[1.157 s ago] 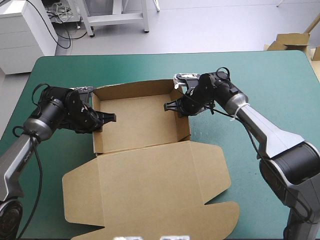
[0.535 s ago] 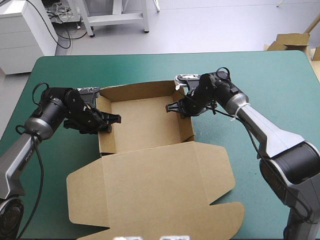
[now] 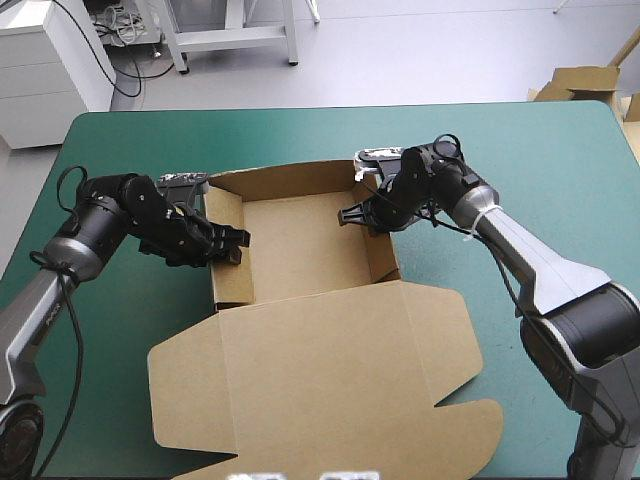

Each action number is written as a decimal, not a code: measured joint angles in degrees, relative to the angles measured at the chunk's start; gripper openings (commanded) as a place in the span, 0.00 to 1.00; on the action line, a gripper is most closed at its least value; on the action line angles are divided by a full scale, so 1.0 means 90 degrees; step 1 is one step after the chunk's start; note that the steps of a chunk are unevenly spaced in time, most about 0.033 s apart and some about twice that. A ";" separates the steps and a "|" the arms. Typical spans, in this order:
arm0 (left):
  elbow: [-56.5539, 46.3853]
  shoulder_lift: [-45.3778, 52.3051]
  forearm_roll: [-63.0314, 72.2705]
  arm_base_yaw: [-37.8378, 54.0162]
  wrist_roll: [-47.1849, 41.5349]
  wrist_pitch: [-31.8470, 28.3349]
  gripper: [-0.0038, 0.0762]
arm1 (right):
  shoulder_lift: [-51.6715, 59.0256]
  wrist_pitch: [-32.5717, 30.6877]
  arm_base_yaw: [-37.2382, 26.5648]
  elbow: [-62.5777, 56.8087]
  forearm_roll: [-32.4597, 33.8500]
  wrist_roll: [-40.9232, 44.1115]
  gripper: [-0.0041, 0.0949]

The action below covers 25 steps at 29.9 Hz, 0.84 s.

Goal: Fold the box

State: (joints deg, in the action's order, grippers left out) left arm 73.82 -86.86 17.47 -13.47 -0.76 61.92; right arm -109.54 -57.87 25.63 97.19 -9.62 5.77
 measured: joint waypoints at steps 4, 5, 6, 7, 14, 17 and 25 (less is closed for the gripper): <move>0.0000 0.0134 0.0075 0.0000 0.0017 0.0006 0.58 | 0.0000 -0.0005 0.0000 0.0000 0.0025 0.0000 0.02; 0.0000 0.0163 0.0088 0.0000 0.0017 0.0006 0.58 | 0.0000 -0.0005 0.0000 0.0000 0.0025 0.0000 0.02; 0.0000 0.0186 0.0095 0.0000 0.0026 0.0013 0.58 | 0.0000 -0.0005 0.0000 0.0000 0.0025 -0.0003 0.02; 0.0000 0.0208 0.0101 0.0000 0.0049 0.0028 0.58 | 0.0000 -0.0005 0.0000 0.0000 0.0025 -0.0003 0.02; 0.0000 0.0265 0.0147 0.0000 0.0084 0.0174 0.57 | 0.0000 -0.0005 0.0000 0.0000 0.0019 -0.0018 0.02; 0.0000 0.0265 0.0147 0.0000 0.0084 0.0179 0.57 | 0.0000 -0.0005 0.0000 0.0000 0.0006 -0.0018 0.02; 0.0000 0.0267 0.0095 0.0000 0.0042 0.0173 0.26 | 0.0000 -0.0005 0.0000 0.0000 0.0012 -0.0018 0.02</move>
State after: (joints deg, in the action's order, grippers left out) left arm 73.82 -84.46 18.33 -13.47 -0.37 63.48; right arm -109.54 -57.91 25.63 97.19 -9.51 5.61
